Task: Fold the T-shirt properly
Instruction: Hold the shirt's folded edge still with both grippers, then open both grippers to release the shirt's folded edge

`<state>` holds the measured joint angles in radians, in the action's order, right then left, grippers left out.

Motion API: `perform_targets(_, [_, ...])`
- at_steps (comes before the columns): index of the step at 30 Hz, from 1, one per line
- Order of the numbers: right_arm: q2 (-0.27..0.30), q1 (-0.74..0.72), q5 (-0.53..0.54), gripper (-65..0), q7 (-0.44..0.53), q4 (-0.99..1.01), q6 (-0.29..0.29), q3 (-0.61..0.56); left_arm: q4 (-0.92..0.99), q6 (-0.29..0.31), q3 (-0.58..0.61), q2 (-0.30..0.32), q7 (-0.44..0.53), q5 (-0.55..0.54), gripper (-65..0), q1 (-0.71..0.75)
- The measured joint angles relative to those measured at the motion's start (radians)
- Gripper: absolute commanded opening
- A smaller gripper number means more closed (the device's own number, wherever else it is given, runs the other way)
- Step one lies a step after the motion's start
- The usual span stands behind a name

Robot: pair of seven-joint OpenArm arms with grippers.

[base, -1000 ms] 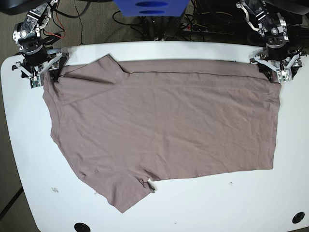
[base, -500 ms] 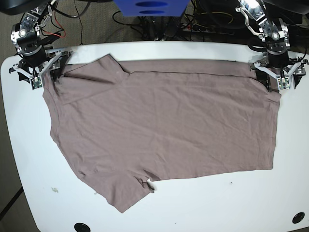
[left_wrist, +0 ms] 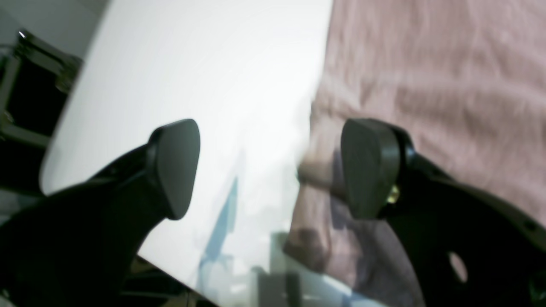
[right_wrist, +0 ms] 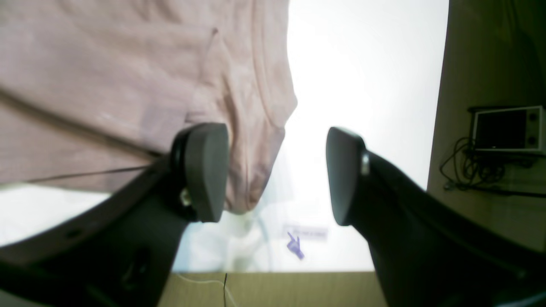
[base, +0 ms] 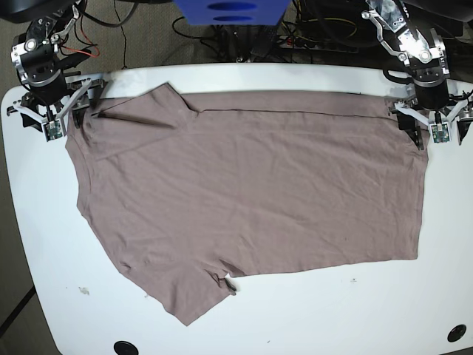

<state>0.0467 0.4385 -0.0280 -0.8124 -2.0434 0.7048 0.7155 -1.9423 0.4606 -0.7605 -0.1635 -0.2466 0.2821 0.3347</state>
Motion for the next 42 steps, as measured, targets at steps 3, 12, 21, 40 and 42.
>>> perform_targets(3, [0.000, 0.000, -0.006, -30.4, -0.027, 0.000, 0.000, 0.000, -0.010, 0.000, 0.000, 0.000, -0.001, 0.000, -15.4, -0.016])
perform_targets(12, [-0.002, -0.077, -0.001, -30.4, -0.101, -0.013, 0.000, -0.005, -0.010, -0.001, 0.000, 0.000, -0.001, 0.055, -15.6, -0.101])
perform_targets(21, [0.000, -0.151, -0.004, -30.4, -0.195, -0.016, -0.003, -0.036, -0.010, 0.000, 0.001, -0.001, -0.002, 0.073, -15.4, -0.156])
perform_targets(40, [0.000, -0.153, -0.003, -30.4, -0.206, -0.017, -0.004, -0.055, 0.015, 0.006, 0.063, 0.000, -0.004, 0.101, -15.4, -0.190])
perform_targets(42, [0.000, -0.153, -0.003, -30.4, -0.206, -0.019, -0.003, -0.055, 0.016, 0.007, 0.069, -0.003, 0.000, 0.105, -15.4, -0.190])
